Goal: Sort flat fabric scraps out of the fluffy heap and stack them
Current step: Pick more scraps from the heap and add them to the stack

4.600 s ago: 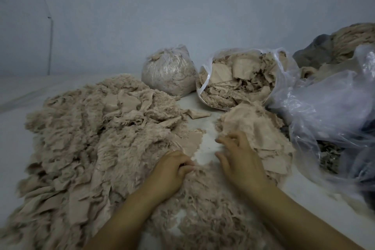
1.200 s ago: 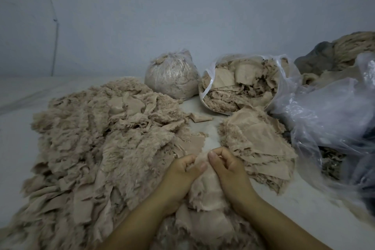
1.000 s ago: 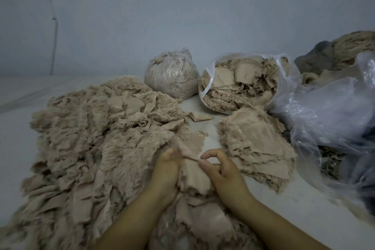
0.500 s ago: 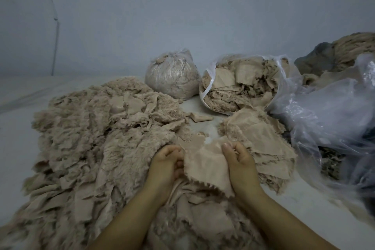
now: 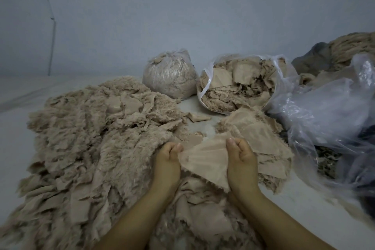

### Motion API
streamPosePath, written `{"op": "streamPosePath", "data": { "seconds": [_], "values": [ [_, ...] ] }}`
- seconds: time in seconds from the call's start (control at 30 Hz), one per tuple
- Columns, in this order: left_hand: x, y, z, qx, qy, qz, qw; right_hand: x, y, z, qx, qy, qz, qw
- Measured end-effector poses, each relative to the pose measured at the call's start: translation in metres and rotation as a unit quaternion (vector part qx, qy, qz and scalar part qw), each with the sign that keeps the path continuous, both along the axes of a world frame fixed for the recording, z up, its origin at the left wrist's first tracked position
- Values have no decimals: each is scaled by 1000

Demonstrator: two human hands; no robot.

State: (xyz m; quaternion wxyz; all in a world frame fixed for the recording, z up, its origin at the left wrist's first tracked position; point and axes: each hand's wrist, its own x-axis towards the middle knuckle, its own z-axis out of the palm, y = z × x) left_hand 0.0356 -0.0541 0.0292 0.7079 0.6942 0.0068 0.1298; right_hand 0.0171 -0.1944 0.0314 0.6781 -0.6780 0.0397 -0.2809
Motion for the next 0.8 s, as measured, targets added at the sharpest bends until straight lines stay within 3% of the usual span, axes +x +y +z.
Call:
{"op": "streamPosePath", "data": {
  "seconds": [0.13, 0.23, 0.4, 0.47, 0.57, 0.67, 0.73, 0.8],
  "values": [
    [-1, 9, 4, -107, 26, -56, 992, 7, -18, 5, 2, -1, 3, 1000],
    [-7, 7, 3, -85, 11, -101, 991, 8, -16, 3, -5, -4, 38, 999],
    [-10, 8, -2, 117, -23, -123, 985, 28, -39, 27, -25, 11, 12, 1000],
    [-8, 16, -6, 217, -3, -172, 961, 39, -59, 40, -75, 22, -44, 996],
    [-4, 24, -11, 390, -25, -224, 893, 49, -89, 45, -206, 77, -130, 967],
    [-2, 22, -11, 424, -88, -201, 879, 40, -85, 41, -310, 56, -170, 934],
    [0, 20, -10, 361, -98, -171, 912, 24, -56, 37, -262, 41, -14, 964],
    [0, 19, -7, 283, -89, -162, 941, 7, -25, 27, -192, 132, 202, 951]
  ]
}}
